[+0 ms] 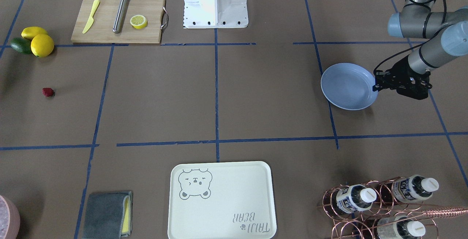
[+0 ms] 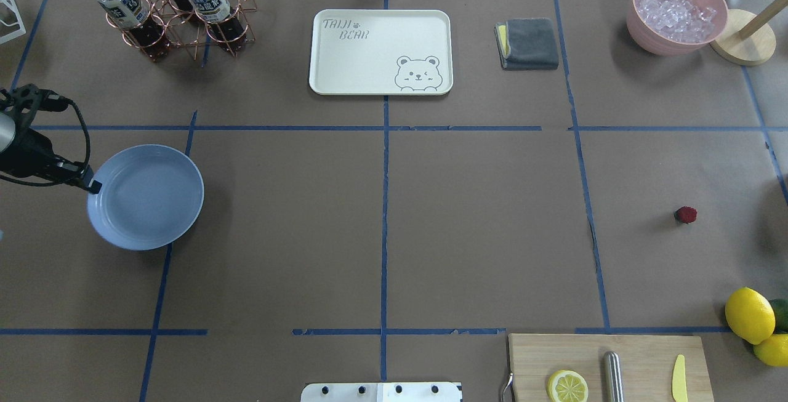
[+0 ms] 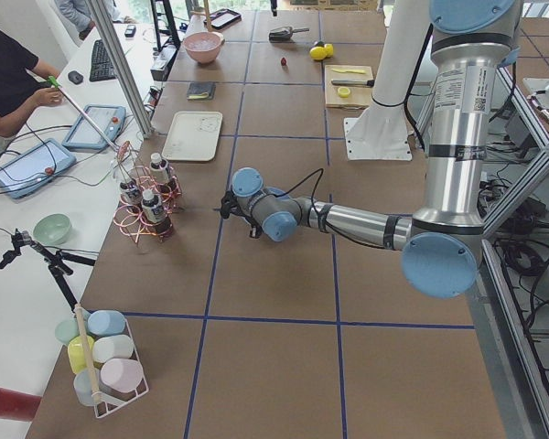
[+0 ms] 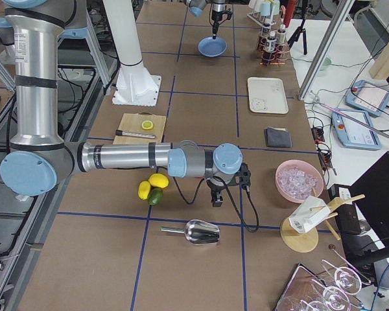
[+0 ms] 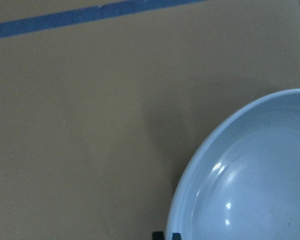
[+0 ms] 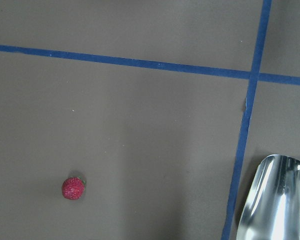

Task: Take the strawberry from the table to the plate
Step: 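Grip the light blue plate rim with the left gripper, slide it to center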

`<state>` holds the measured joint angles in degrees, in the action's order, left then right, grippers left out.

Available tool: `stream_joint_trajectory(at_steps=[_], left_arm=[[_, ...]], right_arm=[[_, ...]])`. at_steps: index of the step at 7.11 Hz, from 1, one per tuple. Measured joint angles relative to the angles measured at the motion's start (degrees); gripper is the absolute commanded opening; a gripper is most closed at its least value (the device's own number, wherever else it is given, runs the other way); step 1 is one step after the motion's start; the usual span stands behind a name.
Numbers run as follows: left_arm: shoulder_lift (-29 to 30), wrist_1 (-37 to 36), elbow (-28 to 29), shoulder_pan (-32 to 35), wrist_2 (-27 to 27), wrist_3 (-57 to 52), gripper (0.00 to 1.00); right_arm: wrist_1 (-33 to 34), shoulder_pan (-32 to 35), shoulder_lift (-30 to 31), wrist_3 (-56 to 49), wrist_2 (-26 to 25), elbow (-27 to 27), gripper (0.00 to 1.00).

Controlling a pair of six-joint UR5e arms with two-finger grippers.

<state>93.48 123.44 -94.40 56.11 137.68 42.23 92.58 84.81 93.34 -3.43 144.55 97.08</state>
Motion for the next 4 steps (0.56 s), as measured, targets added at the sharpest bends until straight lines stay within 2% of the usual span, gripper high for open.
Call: stream_joint_trajectory(at_steps=[2,4], left_arm=[[7.0,0.1,-1.4,-3.2,3.0,12.1,0.00],[16.8,0.0,-1.3,-11.6,0.1,28.9,0.00]], right_arm=[[-0.4,0.0,-0.1,0.1,1.6,0.1,1.00],[-2.0,0.0,-0.1,0.2,2.5,-0.1,1.00]])
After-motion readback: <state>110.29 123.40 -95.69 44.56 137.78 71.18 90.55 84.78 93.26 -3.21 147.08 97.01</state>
